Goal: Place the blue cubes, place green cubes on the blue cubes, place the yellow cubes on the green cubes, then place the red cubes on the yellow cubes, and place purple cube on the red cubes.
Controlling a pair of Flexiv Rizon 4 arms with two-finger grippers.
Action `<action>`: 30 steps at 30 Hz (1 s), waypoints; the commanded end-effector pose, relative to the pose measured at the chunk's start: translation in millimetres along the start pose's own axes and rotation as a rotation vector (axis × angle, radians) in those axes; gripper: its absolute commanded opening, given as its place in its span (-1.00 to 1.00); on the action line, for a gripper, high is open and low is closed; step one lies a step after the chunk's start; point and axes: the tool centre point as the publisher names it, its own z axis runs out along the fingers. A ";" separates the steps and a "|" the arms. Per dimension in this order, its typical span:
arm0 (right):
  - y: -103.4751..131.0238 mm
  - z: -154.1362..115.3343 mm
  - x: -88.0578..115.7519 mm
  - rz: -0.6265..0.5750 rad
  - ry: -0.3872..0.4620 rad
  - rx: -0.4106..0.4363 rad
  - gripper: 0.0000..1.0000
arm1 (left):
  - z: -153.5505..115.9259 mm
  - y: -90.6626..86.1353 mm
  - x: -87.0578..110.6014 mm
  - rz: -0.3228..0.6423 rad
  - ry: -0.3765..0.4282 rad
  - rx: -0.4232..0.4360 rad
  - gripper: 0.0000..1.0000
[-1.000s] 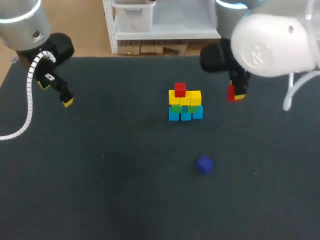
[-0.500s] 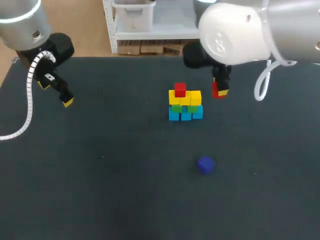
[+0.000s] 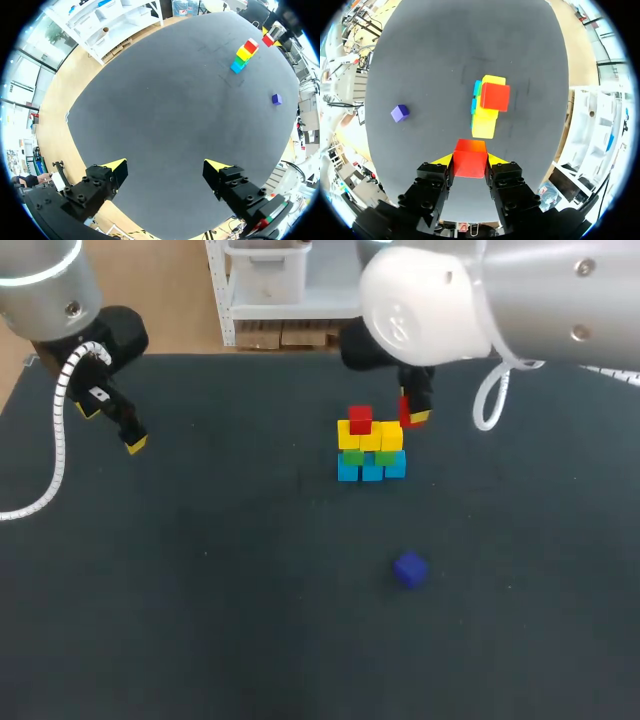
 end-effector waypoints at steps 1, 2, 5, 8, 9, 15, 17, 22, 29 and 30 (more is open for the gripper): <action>-5.7 5.0 -5.6 -0.010 0.000 -0.004 -1.00 | 0.1 1.5 -0.8 0.002 0.001 0.003 1.00; -6.6 5.5 -7.1 -0.016 0.000 -0.003 -1.00 | 0.1 1.5 -0.8 0.002 0.001 0.003 1.00; -9.1 5.7 -10.9 -0.024 0.006 0.002 -1.00 | 0.1 1.5 -0.8 0.002 0.001 0.003 1.00; -12.6 6.2 -14.6 -0.029 0.008 0.003 -1.00 | 0.1 1.5 -0.8 0.002 0.001 0.003 1.00; -13.4 6.3 -15.8 -0.032 0.009 0.003 -1.00 | 0.1 1.5 -0.8 0.002 0.001 0.003 1.00; -17.3 9.9 -23.1 -0.043 0.005 0.000 -1.00 | 0.1 1.5 -0.8 0.002 0.001 0.003 1.00; -19.0 12.5 -24.6 -0.044 0.008 -0.004 -1.00 | 0.1 1.5 -0.8 0.002 0.001 0.003 1.00; -23.1 15.2 -25.4 -0.040 0.016 -0.006 -1.00 | 0.1 1.5 -0.8 0.002 0.001 0.003 1.00; -25.1 16.0 -27.1 -0.033 0.013 -0.007 -1.00 | 0.1 1.5 -0.8 0.002 0.001 0.003 1.00; -25.1 16.2 -27.3 -0.033 0.010 -0.008 -1.00 | 0.1 1.5 -0.8 0.002 0.001 0.003 1.00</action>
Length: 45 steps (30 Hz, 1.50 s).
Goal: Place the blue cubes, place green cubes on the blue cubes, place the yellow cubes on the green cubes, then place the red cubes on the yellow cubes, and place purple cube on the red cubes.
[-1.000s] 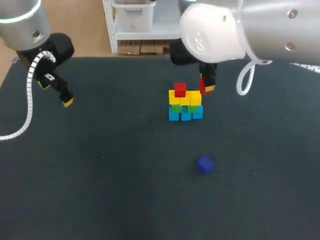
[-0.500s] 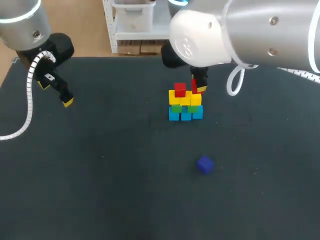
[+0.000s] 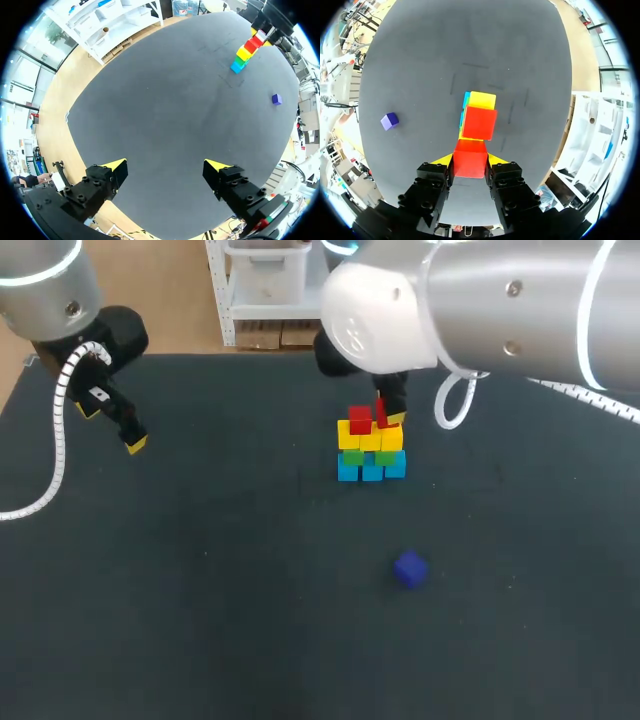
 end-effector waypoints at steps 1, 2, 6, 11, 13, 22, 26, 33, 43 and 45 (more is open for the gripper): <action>-2.4 0.2 -0.8 0.000 -0.006 -0.008 -1.00 | 0.1 1.5 -0.8 0.002 0.001 0.003 1.00; -2.2 0.6 -1.2 0.001 -0.009 -0.011 -1.00 | 0.1 1.5 -0.8 0.002 0.001 0.003 1.00; -1.2 2.2 -2.2 0.003 -0.019 -0.019 -1.00 | 0.1 1.5 -0.8 0.002 0.001 0.003 1.00; 0.0 3.1 -2.8 0.010 -0.031 -0.028 -1.00 | 0.1 1.5 -0.8 0.002 0.001 0.003 1.00; 0.4 3.2 -3.0 0.013 -0.039 -0.033 -1.00 | 0.1 1.5 -0.8 0.002 0.001 0.003 1.00; 1.5 4.7 -4.6 0.017 -0.051 -0.045 -1.00 | 0.1 1.5 -0.8 0.002 0.001 0.003 1.00; 1.6 5.1 -4.9 0.018 -0.063 -0.053 -1.00 | 0.1 1.5 -0.8 0.002 0.001 0.003 1.00; 2.1 7.1 -5.8 0.020 -0.074 -0.061 -1.00 | 0.1 1.5 -0.8 0.002 0.001 0.003 1.00; 1.1 8.8 -5.6 0.024 -0.077 -0.067 -1.00 | 0.1 1.5 -0.8 0.002 0.001 0.003 1.00; 1.0 8.8 -6.1 0.021 -0.082 -0.067 -1.00 | 0.1 1.5 -0.8 0.002 0.001 0.003 1.00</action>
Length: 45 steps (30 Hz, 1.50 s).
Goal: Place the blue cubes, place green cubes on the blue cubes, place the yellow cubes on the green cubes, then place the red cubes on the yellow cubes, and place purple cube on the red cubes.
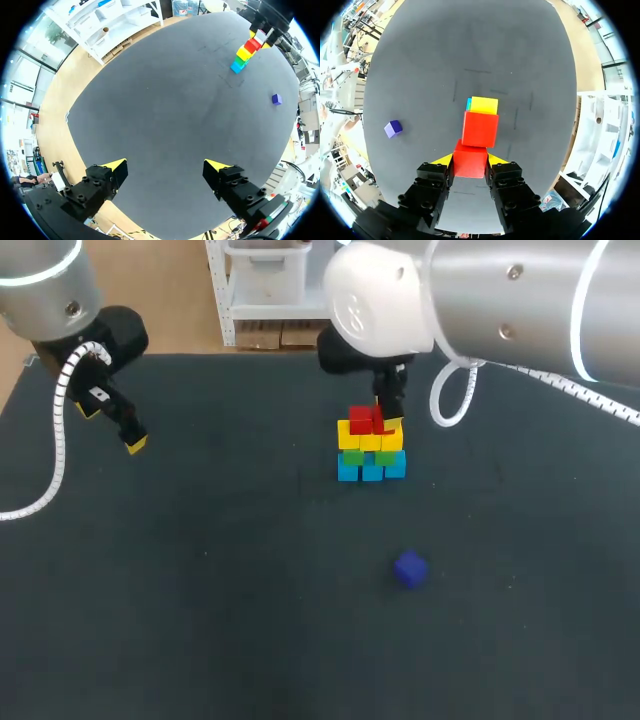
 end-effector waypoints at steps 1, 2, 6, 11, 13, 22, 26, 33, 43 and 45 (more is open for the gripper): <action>-1.5 -0.3 0.1 -0.005 -0.008 -0.004 -1.00 | 0.1 1.5 -0.7 0.002 0.001 0.003 1.00; -1.6 -0.2 -0.1 -0.006 -0.008 -0.005 -1.00 | 0.1 1.5 -0.7 0.002 0.001 0.003 1.00; -1.4 -0.1 -0.9 -0.011 -0.008 -0.006 -1.00 | 0.1 1.5 -0.7 0.002 0.001 0.003 1.00; -1.3 0.1 -0.8 -0.010 -0.006 -0.006 -0.96 | 0.1 1.5 -0.7 0.002 0.001 0.003 1.00; -1.2 0.1 -0.8 -0.010 -0.006 -0.005 -0.81 | 0.1 1.5 -0.7 0.002 0.001 0.003 1.00; 0.5 0.1 -1.1 -0.011 -0.001 -0.004 -0.35 | 0.1 1.5 -0.7 0.002 0.001 0.003 1.00; 0.8 0.3 -2.0 -0.011 -0.001 -0.007 -0.21 | 0.1 1.5 -0.7 0.002 0.001 0.003 1.00; 1.2 0.3 -3.7 -0.015 -0.001 -0.005 1.00 | 0.1 1.5 -0.7 0.002 0.001 0.003 1.00; -1.5 -0.3 -3.2 -0.008 -0.012 0.001 1.00 | 0.1 1.5 -0.7 0.002 0.001 0.003 1.00; -1.6 -0.1 -3.3 -0.007 -0.013 0.001 1.00 | 0.1 1.5 -0.7 0.002 0.001 0.003 1.00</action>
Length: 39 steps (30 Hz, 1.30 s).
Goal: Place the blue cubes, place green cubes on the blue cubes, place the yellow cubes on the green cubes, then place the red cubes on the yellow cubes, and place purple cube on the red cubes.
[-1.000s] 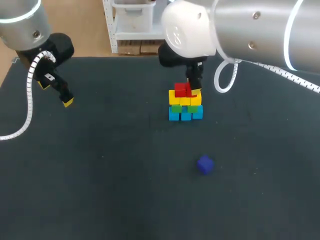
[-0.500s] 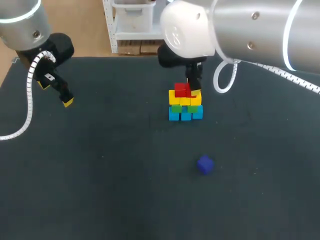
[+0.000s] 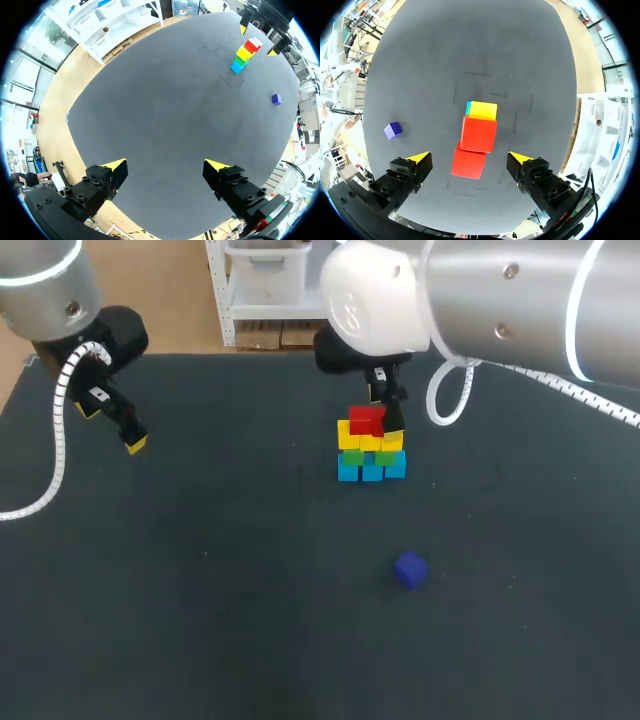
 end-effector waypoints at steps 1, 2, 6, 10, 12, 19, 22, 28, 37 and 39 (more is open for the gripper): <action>-0.1 0.3 0.7 0.000 -0.006 0.001 0.89 | 0.1 1.5 -0.7 0.002 0.001 0.003 1.00; -0.3 0.3 0.3 0.000 -0.006 0.002 0.79 | 0.1 1.5 -0.7 0.002 0.001 0.003 1.00; -0.8 0.0 -0.5 0.001 -0.008 0.009 0.11 | 0.1 1.5 -0.7 0.002 0.001 0.003 1.00; -1.4 -0.4 -1.1 0.001 -0.013 0.016 -0.04 | 0.1 1.5 -0.7 0.002 0.001 0.003 1.00; -1.4 -0.5 -1.6 -0.001 -0.013 0.018 -0.05 | 0.1 1.5 -0.7 0.002 0.001 0.003 1.00; -1.9 -0.2 -2.4 -0.008 -0.017 0.028 -0.14 | 0.1 1.5 -0.7 0.002 0.001 0.003 1.00; -2.0 -0.1 -2.6 -0.011 -0.018 0.030 -0.14 | 0.1 1.5 -0.7 0.002 0.001 0.003 1.00; -1.6 0.0 -2.7 -0.009 -0.017 0.030 -0.04 | 0.1 1.5 -0.7 0.002 0.001 0.003 1.00; 2.9 -9.6 5.3 0.043 -0.028 0.051 1.00 | 0.1 1.5 -0.7 0.002 0.001 0.003 1.00; 4.8 -14.1 8.7 0.058 -0.031 0.064 1.00 | 0.1 1.5 -0.7 0.002 0.001 0.003 1.00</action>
